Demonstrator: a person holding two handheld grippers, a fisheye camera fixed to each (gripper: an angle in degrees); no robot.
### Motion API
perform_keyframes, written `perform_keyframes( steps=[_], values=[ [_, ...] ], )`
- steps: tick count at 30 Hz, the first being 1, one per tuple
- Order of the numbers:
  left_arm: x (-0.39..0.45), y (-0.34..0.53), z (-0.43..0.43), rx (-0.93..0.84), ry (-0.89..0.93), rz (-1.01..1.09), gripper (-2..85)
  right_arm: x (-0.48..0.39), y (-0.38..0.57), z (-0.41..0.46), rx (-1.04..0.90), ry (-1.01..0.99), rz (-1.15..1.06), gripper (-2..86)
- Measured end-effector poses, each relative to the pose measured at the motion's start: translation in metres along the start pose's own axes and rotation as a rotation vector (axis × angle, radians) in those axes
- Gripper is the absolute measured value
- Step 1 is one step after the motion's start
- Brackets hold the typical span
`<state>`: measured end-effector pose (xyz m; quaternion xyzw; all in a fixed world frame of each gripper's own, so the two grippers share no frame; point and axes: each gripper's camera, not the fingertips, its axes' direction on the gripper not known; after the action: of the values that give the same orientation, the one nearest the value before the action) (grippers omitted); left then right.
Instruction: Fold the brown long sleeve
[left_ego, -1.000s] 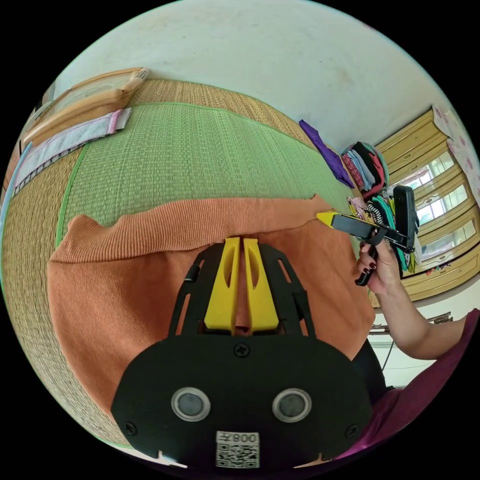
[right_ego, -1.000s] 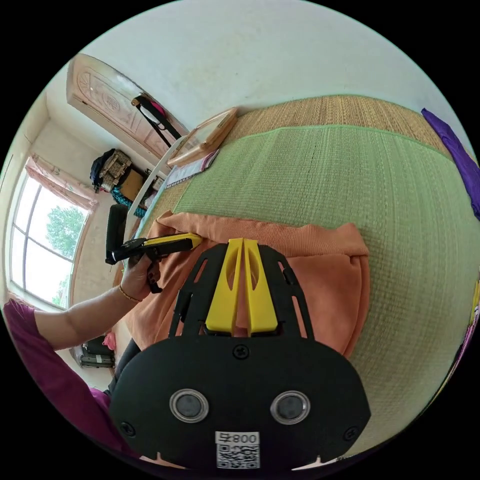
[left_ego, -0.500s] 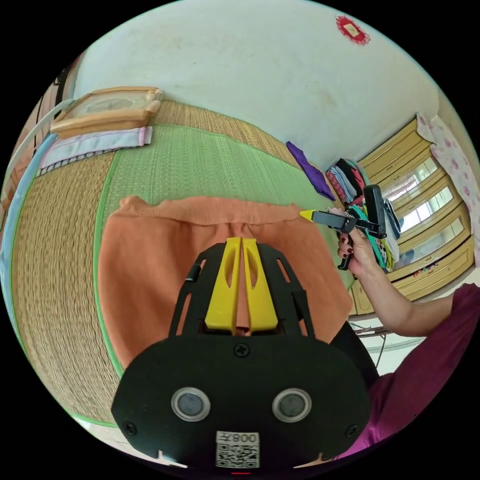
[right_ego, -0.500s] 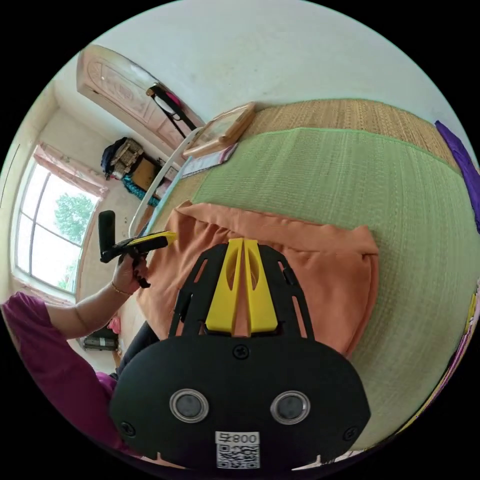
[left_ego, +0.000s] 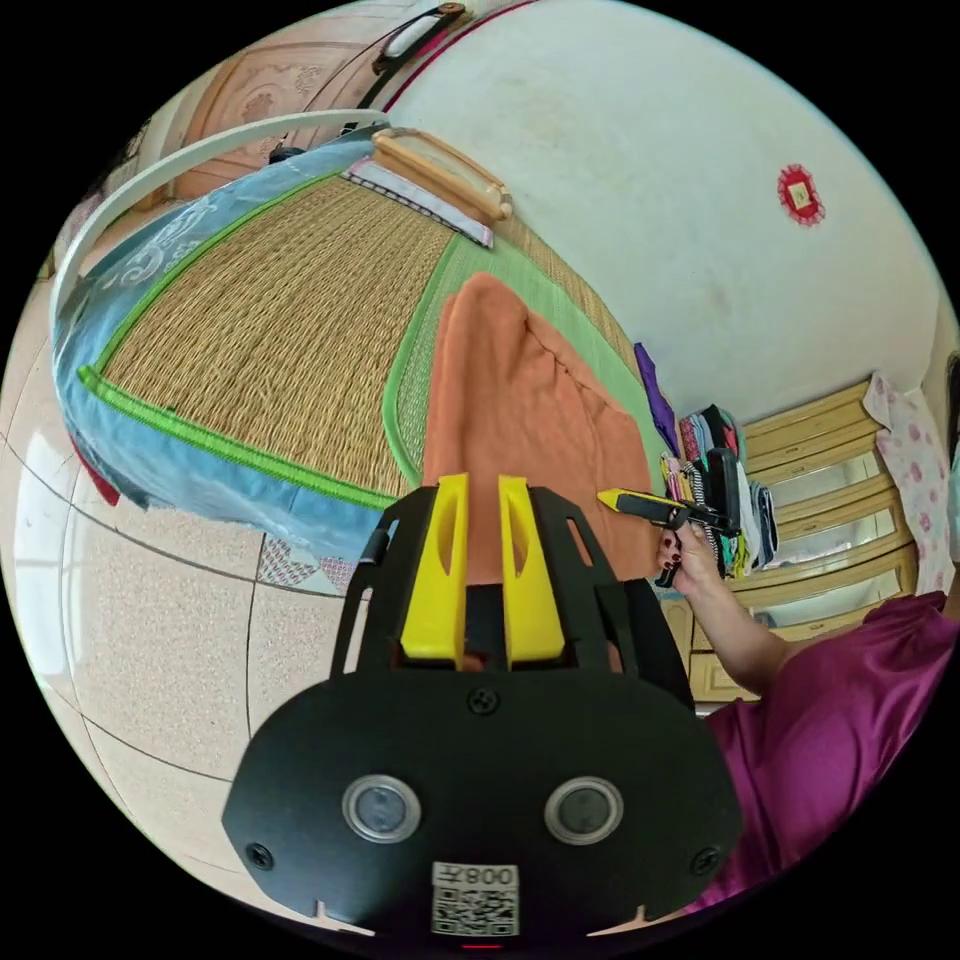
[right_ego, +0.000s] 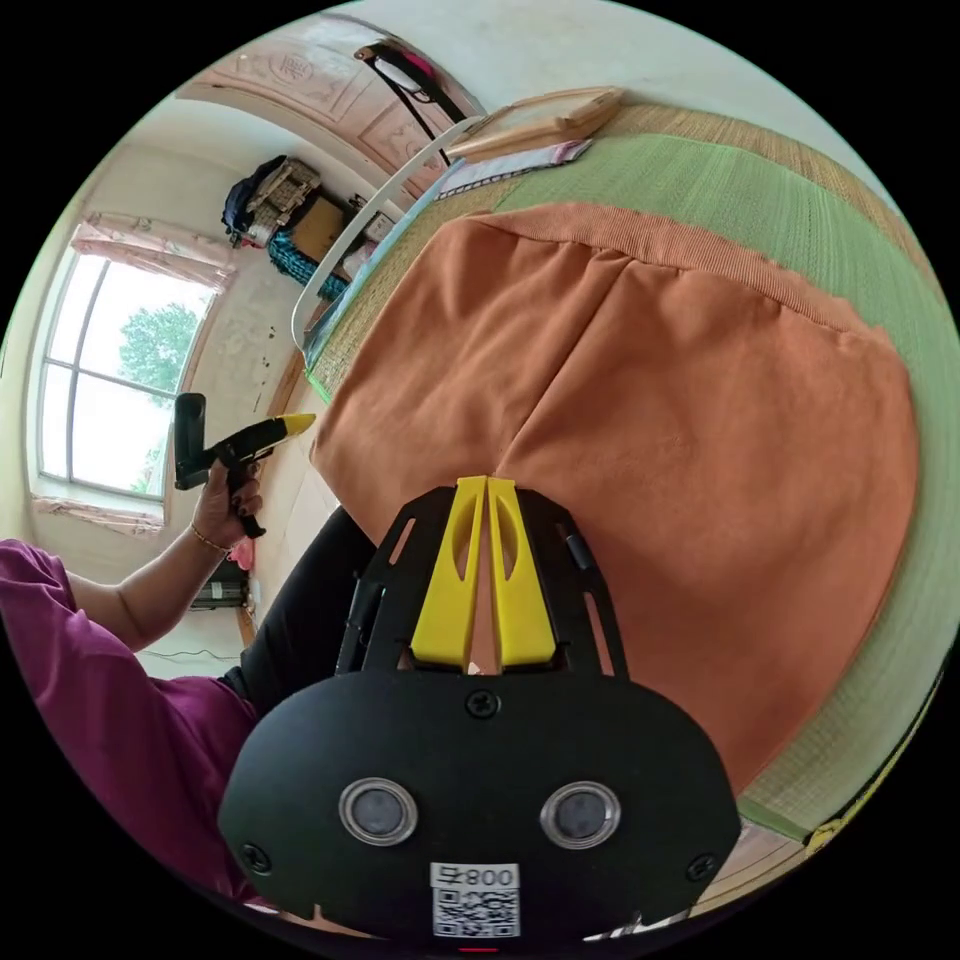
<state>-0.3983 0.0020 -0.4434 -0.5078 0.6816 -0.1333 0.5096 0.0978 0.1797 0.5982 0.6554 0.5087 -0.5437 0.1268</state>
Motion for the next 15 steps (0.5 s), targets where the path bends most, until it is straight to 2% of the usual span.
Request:
perform_keyframes(
  steps=[5,9,15],
  values=[
    [-0.044,0.040,-0.048,0.040,0.051,-0.137,8.8,-0.039,-0.007,-0.025,0.038,0.053,-0.022,0.1],
    [-0.077,0.063,-0.059,0.055,0.162,-0.255,9.9,-0.045,-0.016,0.005,-0.064,0.096,0.001,0.2],
    [-0.110,0.073,-0.064,0.121,0.394,-0.382,8.7,-0.056,-0.033,0.005,-0.080,0.090,0.036,0.2]
  ],
)
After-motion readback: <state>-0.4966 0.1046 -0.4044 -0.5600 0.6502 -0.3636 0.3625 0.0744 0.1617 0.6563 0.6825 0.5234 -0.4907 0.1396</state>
